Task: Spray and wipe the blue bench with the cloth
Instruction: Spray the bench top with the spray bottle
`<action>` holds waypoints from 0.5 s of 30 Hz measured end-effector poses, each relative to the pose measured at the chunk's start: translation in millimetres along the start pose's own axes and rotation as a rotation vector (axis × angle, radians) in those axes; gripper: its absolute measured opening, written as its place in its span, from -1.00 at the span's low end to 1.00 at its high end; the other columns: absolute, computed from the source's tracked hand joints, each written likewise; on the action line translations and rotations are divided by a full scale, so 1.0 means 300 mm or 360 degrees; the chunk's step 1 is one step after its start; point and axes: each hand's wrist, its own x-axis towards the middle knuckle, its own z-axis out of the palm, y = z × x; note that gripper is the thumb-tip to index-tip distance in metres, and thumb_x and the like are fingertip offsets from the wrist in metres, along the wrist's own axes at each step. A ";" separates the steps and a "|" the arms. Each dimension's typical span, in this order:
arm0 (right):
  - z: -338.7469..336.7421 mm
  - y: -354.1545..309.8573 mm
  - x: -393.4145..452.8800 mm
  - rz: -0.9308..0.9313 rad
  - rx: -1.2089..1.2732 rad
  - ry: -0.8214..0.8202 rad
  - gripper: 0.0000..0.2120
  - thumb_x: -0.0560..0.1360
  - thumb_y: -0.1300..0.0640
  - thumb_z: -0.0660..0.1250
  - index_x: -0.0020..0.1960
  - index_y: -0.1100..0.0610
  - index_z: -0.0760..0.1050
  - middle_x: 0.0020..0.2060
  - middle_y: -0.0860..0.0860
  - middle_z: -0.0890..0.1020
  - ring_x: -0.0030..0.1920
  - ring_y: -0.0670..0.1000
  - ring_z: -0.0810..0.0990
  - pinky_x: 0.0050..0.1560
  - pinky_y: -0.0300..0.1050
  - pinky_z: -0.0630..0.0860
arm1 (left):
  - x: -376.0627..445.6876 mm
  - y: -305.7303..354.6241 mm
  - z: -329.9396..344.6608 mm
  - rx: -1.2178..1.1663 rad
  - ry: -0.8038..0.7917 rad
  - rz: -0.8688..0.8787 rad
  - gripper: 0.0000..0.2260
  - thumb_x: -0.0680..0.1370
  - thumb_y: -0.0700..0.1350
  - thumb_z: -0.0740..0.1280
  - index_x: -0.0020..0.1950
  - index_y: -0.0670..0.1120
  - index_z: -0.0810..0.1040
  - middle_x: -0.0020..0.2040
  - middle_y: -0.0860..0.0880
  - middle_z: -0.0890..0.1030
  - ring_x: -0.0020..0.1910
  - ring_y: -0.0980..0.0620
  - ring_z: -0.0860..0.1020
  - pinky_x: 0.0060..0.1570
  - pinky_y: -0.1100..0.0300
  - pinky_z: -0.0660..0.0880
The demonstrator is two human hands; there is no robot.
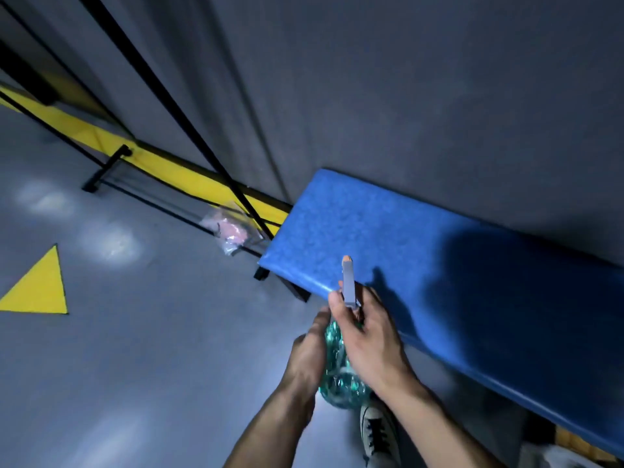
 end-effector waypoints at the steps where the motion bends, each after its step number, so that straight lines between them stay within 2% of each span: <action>1: 0.023 -0.006 0.030 0.0016 0.0014 -0.0021 -0.84 0.52 -0.30 0.27 -0.02 -0.26 0.50 0.00 -0.13 0.62 0.05 -0.24 0.59 0.09 -0.30 0.45 | 0.025 0.018 -0.022 0.0002 -0.0011 -0.0003 -0.40 0.43 0.46 0.29 0.18 0.03 0.70 0.03 -0.08 0.77 0.00 -0.08 0.75 0.22 -0.10 0.61; 4: 0.083 -0.047 0.116 0.0076 0.0047 -0.0035 -0.65 0.49 -0.36 0.22 -0.06 -0.10 0.53 -0.13 -0.10 0.63 -0.06 -0.17 0.61 0.06 -0.14 0.50 | 0.112 0.048 -0.081 0.0001 -0.0042 -0.0015 -0.26 0.31 0.56 0.30 0.27 0.08 0.65 0.13 -0.07 0.74 0.11 -0.10 0.72 0.32 -0.12 0.53; 6: 0.128 -0.084 0.171 0.0145 0.0100 -0.0043 -0.67 0.57 -0.23 0.27 -0.15 0.01 0.50 -0.29 -0.11 0.54 -0.26 -0.24 0.53 -0.09 -0.22 0.45 | 0.127 0.102 -0.121 -0.0020 -0.0052 0.0011 -0.31 0.39 0.53 0.26 0.26 0.07 0.66 0.11 -0.04 0.75 0.10 -0.06 0.72 0.33 -0.10 0.54; 8: 0.171 -0.105 0.209 0.0221 0.0112 -0.0060 -0.70 0.63 -0.11 0.27 -0.19 0.05 0.45 -0.34 -0.11 0.49 -0.34 -0.27 0.49 -0.21 -0.36 0.39 | 0.146 0.135 -0.159 -0.0007 -0.0069 -0.0006 -0.41 0.51 0.46 0.19 0.21 0.05 0.68 0.02 -0.02 0.77 0.02 -0.01 0.74 0.26 -0.02 0.58; 10: 0.222 -0.103 0.239 0.0287 0.0084 -0.0079 -0.72 0.64 -0.11 0.25 -0.07 0.08 0.50 -0.30 -0.13 0.54 -0.30 -0.34 0.52 -0.21 -0.40 0.40 | 0.182 0.144 -0.196 0.0041 -0.0053 -0.0053 -0.44 0.58 0.41 0.14 0.16 0.02 0.68 -0.07 -0.02 0.78 -0.09 0.02 0.75 0.09 0.10 0.63; 12: 0.272 -0.095 0.257 0.0353 0.0040 -0.0062 -0.71 0.64 -0.12 0.22 0.07 0.10 0.51 -0.27 -0.13 0.52 -0.28 -0.33 0.52 -0.22 -0.37 0.40 | 0.210 0.144 -0.226 0.0067 -0.0026 -0.0063 -0.47 0.61 0.37 0.12 0.07 0.00 0.68 -0.18 -0.01 0.77 -0.21 0.06 0.75 -0.19 0.23 0.61; 13: 0.304 -0.084 0.268 0.0396 0.0002 -0.0029 -0.71 0.64 -0.10 0.21 0.07 0.12 0.50 -0.28 -0.09 0.50 -0.30 -0.26 0.51 -0.26 -0.37 0.38 | 0.232 0.142 -0.242 0.0084 -0.0020 -0.0057 -0.48 0.62 0.35 0.12 0.02 -0.01 0.67 -0.22 0.00 0.76 -0.27 0.07 0.74 -0.31 0.29 0.57; 15: 0.363 -0.071 0.280 0.0526 -0.0056 0.0077 -0.71 0.61 -0.06 0.22 -0.09 0.16 0.48 -0.35 -0.05 0.46 -0.32 -0.05 0.46 -0.29 -0.17 0.36 | 0.276 0.119 -0.266 0.0109 0.0003 -0.0095 -0.50 0.63 0.32 0.13 0.00 -0.04 0.65 -0.28 0.00 0.73 -0.37 0.09 0.69 -0.43 0.33 0.48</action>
